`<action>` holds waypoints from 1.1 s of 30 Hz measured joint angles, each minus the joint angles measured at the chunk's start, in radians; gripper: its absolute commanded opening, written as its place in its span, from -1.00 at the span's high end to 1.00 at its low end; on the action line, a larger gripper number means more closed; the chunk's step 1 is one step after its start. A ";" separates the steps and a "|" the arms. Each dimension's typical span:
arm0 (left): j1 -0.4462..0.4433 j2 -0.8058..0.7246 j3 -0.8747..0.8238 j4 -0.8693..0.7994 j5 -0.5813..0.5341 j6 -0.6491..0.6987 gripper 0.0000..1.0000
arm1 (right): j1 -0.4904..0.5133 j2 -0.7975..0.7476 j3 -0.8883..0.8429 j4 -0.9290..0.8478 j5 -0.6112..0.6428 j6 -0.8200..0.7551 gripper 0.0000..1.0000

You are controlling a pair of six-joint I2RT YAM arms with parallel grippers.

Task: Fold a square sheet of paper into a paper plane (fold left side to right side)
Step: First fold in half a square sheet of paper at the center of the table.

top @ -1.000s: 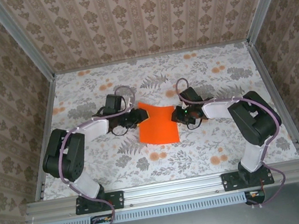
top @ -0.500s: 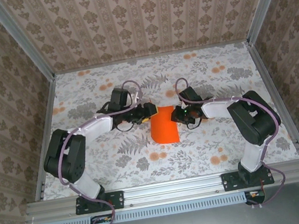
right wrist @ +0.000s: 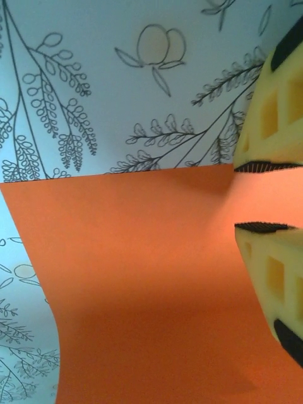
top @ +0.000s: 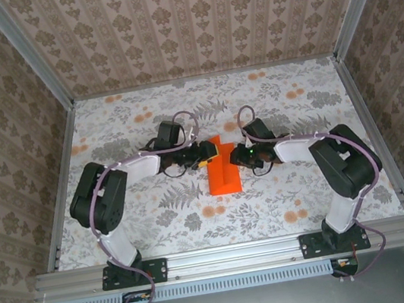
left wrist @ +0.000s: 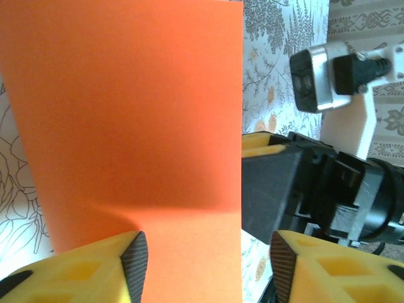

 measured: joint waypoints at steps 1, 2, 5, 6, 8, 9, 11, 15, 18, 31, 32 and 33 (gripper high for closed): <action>0.000 0.003 0.001 0.002 -0.001 -0.005 0.02 | 0.000 -0.015 -0.009 0.000 0.005 0.000 0.21; -0.001 0.005 0.002 0.003 -0.002 -0.007 0.06 | 0.000 -0.030 -0.016 0.000 0.010 0.000 0.18; -0.001 0.009 0.006 0.006 -0.006 -0.014 0.20 | 0.000 -0.082 -0.029 0.001 0.018 0.001 0.11; -0.001 0.009 0.006 0.006 -0.007 -0.015 0.24 | 0.000 -0.096 -0.029 0.003 0.018 0.001 0.10; -0.001 0.010 0.008 0.006 -0.011 -0.017 0.34 | 0.000 -0.123 -0.042 0.032 0.017 0.005 0.06; -0.001 0.010 0.008 0.006 -0.014 -0.019 0.41 | 0.000 -0.139 -0.053 0.045 0.016 0.008 0.04; -0.001 0.010 0.010 0.006 -0.019 -0.022 0.48 | 0.000 -0.163 -0.070 0.066 0.011 0.023 0.00; -0.001 0.010 0.010 0.005 -0.027 -0.023 0.60 | 0.000 -0.174 -0.079 0.107 -0.022 0.048 -0.02; -0.001 0.010 0.010 0.005 -0.031 -0.023 0.63 | 0.001 -0.174 -0.079 0.133 -0.048 0.063 -0.03; -0.008 0.014 0.024 -0.018 -0.037 -0.023 0.66 | 0.016 -0.133 -0.075 0.187 -0.127 0.101 0.23; -0.009 0.016 0.025 -0.018 -0.038 -0.023 0.66 | 0.017 -0.126 -0.072 0.188 -0.132 0.102 0.29; -0.010 0.016 0.027 -0.019 -0.038 -0.023 0.66 | 0.018 -0.119 -0.069 0.188 -0.137 0.105 0.40</action>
